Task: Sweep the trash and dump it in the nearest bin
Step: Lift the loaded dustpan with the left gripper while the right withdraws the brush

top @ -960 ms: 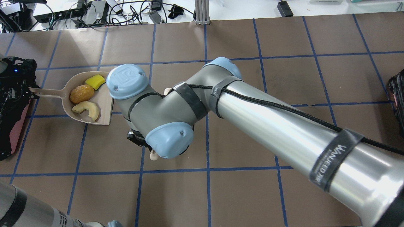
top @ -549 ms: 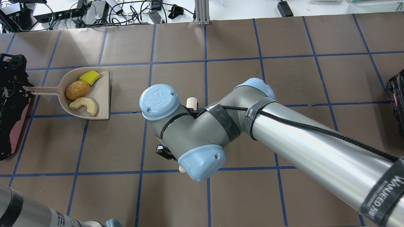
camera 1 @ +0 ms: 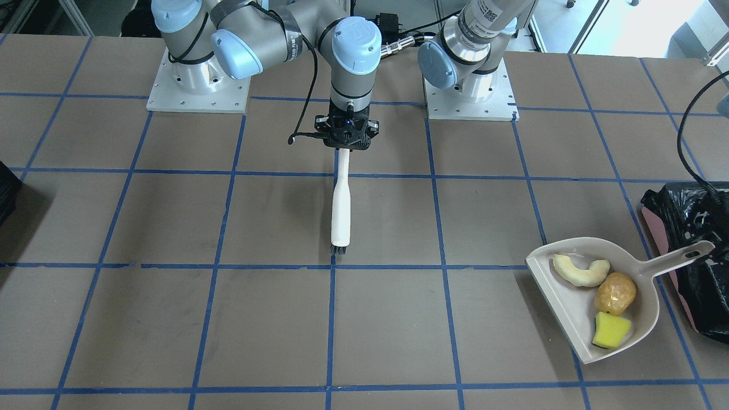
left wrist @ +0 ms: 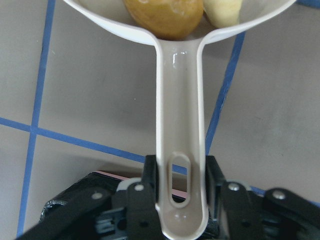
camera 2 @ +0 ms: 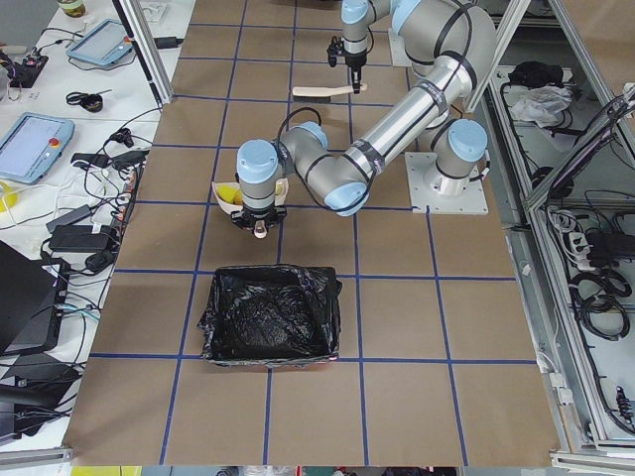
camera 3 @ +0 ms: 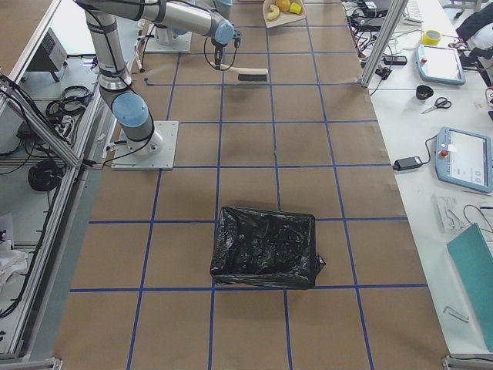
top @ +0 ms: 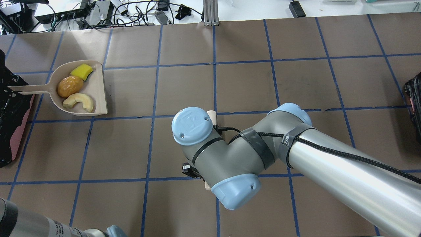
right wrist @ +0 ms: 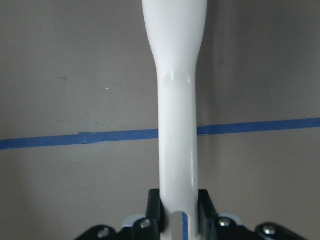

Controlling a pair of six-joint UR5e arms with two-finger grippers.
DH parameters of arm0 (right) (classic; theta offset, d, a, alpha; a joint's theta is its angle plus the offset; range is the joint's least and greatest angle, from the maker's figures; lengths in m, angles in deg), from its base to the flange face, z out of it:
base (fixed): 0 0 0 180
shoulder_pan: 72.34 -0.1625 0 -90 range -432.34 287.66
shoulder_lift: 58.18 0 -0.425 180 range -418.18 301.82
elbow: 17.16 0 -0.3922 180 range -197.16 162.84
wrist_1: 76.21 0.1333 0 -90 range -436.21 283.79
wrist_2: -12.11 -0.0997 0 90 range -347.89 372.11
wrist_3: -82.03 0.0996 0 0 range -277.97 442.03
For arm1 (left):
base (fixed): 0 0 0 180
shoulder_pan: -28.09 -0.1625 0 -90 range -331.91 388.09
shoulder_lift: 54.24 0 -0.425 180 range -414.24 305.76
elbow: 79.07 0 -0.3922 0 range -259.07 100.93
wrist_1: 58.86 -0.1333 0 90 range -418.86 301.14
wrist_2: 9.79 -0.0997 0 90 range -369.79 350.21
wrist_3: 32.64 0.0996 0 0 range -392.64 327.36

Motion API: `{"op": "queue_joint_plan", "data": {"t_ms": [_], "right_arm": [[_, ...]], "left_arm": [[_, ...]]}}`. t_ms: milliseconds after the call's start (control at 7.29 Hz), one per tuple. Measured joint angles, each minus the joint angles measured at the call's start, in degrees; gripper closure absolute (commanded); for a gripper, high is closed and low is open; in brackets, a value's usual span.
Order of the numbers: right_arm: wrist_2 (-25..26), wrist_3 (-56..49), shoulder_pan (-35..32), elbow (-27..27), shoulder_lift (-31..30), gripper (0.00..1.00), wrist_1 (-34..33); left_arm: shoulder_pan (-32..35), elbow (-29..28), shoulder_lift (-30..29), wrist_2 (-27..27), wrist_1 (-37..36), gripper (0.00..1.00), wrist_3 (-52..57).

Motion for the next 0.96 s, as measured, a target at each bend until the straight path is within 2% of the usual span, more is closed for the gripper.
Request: {"op": "queue_joint_plan", "data": {"t_ms": [274,960], "right_arm": [[-0.07,-1.21,0.03,-2.02,-1.12,1.0,-1.16],[-0.03,-2.27,0.09,-4.19,-3.35,1.0,-0.64]], "left_arm": [[-4.44,-0.12,1.7,4.49,0.34,1.0,-1.75],[-17.84,-3.48,5.45,10.69,3.14,1.0,-2.49]]}}
